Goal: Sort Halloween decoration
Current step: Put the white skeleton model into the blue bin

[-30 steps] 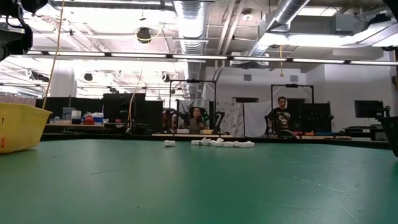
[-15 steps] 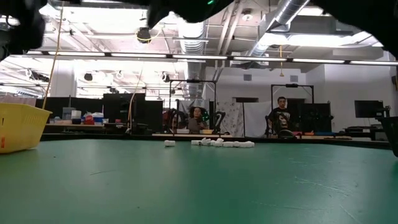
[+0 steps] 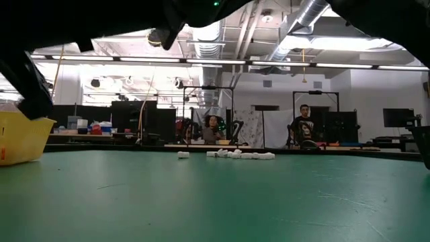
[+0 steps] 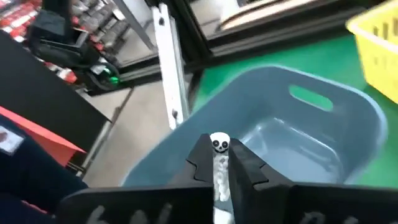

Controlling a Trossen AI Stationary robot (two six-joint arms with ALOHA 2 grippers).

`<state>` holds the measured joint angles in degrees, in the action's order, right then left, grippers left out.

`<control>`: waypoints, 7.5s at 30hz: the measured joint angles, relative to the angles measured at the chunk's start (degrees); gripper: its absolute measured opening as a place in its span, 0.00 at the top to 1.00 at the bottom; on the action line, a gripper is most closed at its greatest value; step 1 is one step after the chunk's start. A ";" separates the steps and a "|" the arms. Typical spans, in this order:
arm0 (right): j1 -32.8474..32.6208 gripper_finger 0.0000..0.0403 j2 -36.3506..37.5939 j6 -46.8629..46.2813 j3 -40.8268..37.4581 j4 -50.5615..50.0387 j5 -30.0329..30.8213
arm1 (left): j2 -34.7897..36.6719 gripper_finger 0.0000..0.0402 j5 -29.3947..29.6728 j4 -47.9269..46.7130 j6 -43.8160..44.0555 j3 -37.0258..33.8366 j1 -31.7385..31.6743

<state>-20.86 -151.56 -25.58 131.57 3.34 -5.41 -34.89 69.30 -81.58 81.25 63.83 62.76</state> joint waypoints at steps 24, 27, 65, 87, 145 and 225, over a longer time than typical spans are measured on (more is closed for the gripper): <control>3.18 0.68 14.16 9.18 2.50 -30.96 4.31 | 0.00 0.44 0.02 -0.02 -1.54 0.02 -0.02; 4.05 0.69 19.14 10.61 2.61 -42.71 13.86 | 0.00 0.44 0.15 0.00 -1.55 0.02 -0.01; 25.53 0.63 9.79 63.24 1.92 -70.78 12.35 | 0.02 0.44 1.88 -1.02 -4.16 0.02 -0.02; 26.75 0.66 6.76 72.57 2.23 -66.04 7.05 | 0.02 0.44 2.01 -3.56 -4.04 0.02 -0.01; 1.82 0.99 14.42 24.88 2.16 -15.21 5.08 | 0.03 0.44 1.55 -3.41 1.09 0.02 -0.01; 26.22 0.68 38.75 -12.88 -4.42 -92.99 28.43 | 0.02 0.44 1.86 -3.39 1.11 0.00 0.00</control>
<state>5.36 -112.81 -38.47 127.15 -89.65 23.02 -34.87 71.16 -84.97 82.37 63.83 62.76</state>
